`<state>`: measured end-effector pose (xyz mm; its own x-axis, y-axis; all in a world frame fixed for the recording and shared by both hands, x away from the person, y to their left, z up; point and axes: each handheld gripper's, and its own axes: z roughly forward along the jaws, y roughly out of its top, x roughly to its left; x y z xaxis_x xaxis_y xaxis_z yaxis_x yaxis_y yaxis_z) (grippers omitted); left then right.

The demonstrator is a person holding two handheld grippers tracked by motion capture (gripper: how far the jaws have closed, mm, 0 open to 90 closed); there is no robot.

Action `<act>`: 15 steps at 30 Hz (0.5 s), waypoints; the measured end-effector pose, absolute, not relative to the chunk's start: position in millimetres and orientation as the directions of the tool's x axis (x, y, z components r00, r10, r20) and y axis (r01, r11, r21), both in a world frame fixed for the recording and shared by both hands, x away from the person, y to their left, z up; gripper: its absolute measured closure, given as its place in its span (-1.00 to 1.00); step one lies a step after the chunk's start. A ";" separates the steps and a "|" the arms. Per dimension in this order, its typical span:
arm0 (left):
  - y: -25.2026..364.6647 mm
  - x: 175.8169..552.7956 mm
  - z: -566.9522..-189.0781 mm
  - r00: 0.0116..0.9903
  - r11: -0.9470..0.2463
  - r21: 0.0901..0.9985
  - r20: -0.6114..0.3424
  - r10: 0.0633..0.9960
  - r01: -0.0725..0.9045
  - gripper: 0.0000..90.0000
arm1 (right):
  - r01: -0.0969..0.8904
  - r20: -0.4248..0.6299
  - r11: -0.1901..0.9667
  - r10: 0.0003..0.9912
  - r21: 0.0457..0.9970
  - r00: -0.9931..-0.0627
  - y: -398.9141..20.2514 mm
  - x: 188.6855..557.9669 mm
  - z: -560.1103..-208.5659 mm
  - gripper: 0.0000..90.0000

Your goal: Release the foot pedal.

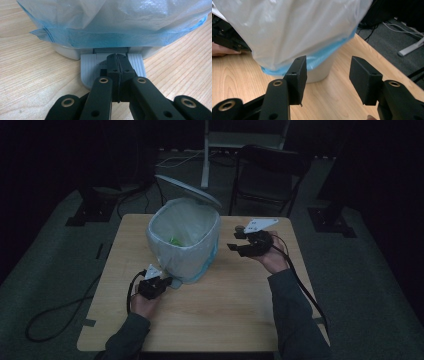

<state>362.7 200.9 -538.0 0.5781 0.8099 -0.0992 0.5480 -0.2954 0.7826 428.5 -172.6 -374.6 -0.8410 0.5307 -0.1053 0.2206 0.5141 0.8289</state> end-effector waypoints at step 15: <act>201.6 361.6 -536.6 0.576 -0.294 0.783 -0.099 0.812 0.548 0.99 | 0.250 -0.080 0.505 0.544 0.826 -0.835 -177.1 428.3 -388.1 0.04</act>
<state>361.6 201.6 -536.6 0.5759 0.8116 -0.0988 0.5484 -0.2938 0.7829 428.3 -177.1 -388.1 -0.8353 0.5440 -0.0802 0.2496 0.5051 0.8262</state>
